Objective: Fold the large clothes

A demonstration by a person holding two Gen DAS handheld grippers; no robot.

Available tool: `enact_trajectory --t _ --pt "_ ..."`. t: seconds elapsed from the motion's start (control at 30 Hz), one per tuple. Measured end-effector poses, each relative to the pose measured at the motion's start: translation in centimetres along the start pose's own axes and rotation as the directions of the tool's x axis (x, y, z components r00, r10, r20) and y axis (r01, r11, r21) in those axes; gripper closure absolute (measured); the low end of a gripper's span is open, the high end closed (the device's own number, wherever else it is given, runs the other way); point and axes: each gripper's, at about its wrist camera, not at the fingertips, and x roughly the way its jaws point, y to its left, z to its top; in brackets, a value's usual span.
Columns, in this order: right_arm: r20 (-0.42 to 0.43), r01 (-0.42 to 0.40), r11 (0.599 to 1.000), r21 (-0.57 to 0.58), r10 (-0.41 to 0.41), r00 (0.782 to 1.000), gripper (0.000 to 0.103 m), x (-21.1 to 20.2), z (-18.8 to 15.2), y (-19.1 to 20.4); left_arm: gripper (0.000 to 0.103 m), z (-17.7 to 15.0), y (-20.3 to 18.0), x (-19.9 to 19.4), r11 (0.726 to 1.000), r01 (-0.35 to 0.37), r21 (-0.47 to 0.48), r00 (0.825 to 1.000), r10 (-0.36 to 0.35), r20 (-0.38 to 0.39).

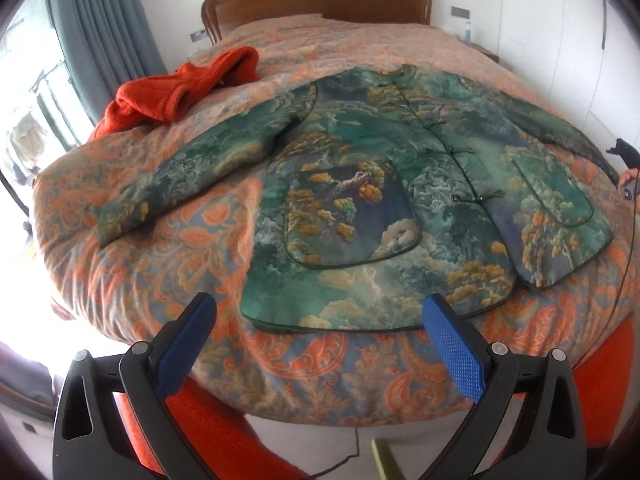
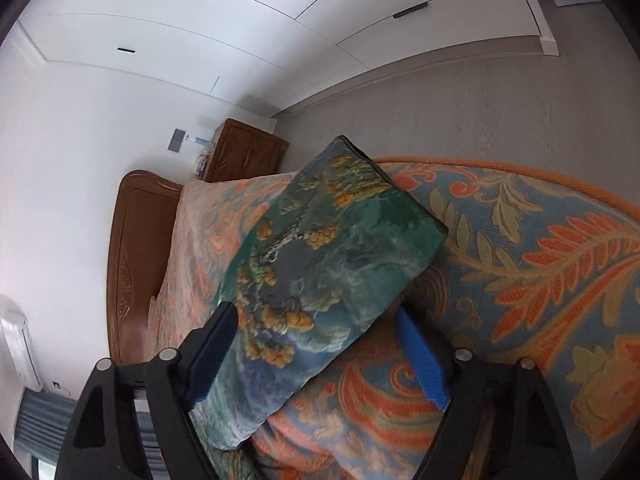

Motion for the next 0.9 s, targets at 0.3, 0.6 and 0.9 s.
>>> enact_trajectory --t 0.3,0.6,0.9 --pt "0.147 0.139 0.965 -0.221 -0.108 0.983 0.091 0.1 0.0 7.8 0.000 -0.5 0.4 1.0 1.000 -0.015 0.000 0.999 0.015 -0.029" --pt "0.108 -0.020 0.568 -0.823 0.192 0.976 0.092 -6.4 -17.3 28.9 0.000 -1.1 -0.1 0.0 1.000 -0.005 0.022 1.000 0.004 0.010" --pt "-0.090 -0.114 0.241 -0.964 0.109 0.990 0.092 0.3 -36.7 34.9 0.001 -3.0 3.8 -0.4 0.996 -0.071 -0.045 0.997 0.071 -0.001"
